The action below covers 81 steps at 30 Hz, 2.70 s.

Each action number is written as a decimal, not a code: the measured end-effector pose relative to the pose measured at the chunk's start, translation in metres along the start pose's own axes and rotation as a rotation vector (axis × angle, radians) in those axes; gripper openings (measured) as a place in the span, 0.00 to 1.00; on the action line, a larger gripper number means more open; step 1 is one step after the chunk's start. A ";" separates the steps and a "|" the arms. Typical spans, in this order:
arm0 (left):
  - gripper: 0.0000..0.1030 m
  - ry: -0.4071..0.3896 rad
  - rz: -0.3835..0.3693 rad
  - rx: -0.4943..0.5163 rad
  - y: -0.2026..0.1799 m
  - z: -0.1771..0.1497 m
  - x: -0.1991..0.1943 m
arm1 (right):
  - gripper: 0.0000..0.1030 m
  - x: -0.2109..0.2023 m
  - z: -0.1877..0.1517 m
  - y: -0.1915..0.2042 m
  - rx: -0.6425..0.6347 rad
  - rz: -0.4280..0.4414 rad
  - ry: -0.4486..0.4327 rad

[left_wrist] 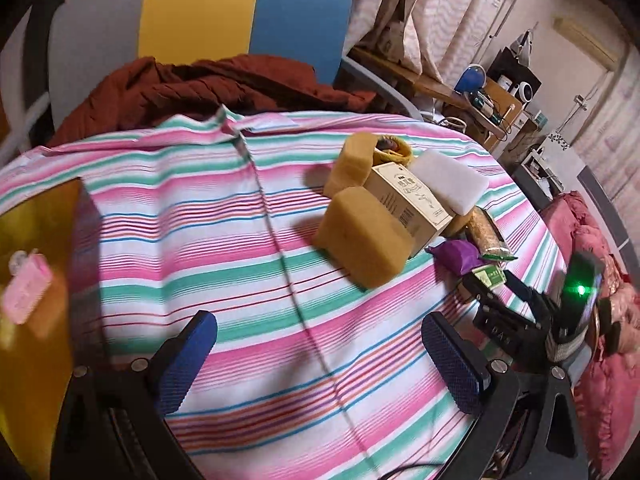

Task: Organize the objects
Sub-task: 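Grasp the yellow sponge with the left tool while the right grasps the green box, then carry the sponge and green box to the gold tray and release both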

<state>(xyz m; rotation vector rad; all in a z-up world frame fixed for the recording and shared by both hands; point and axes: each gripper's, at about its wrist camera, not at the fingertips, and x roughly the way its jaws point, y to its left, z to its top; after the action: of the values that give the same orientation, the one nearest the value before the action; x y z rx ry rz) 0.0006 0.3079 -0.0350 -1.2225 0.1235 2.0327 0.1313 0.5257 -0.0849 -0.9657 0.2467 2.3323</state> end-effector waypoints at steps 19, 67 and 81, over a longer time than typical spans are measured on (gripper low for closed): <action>0.99 0.102 0.103 -0.096 -0.044 0.057 0.097 | 0.74 -0.010 -0.014 0.013 -0.001 0.044 -0.062; 0.60 -0.194 -0.041 0.024 0.032 -0.042 -0.059 | 0.74 -0.083 -0.005 0.119 -0.104 0.311 -0.123; 0.60 -0.292 0.024 -0.151 0.115 -0.057 -0.117 | 0.74 -0.113 0.014 0.198 -0.228 0.444 -0.165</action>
<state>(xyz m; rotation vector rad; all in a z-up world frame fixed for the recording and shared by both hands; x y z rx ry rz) -0.0007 0.1370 -0.0047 -1.0020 -0.1594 2.2498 0.0689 0.3203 -0.0074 -0.8855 0.1397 2.8822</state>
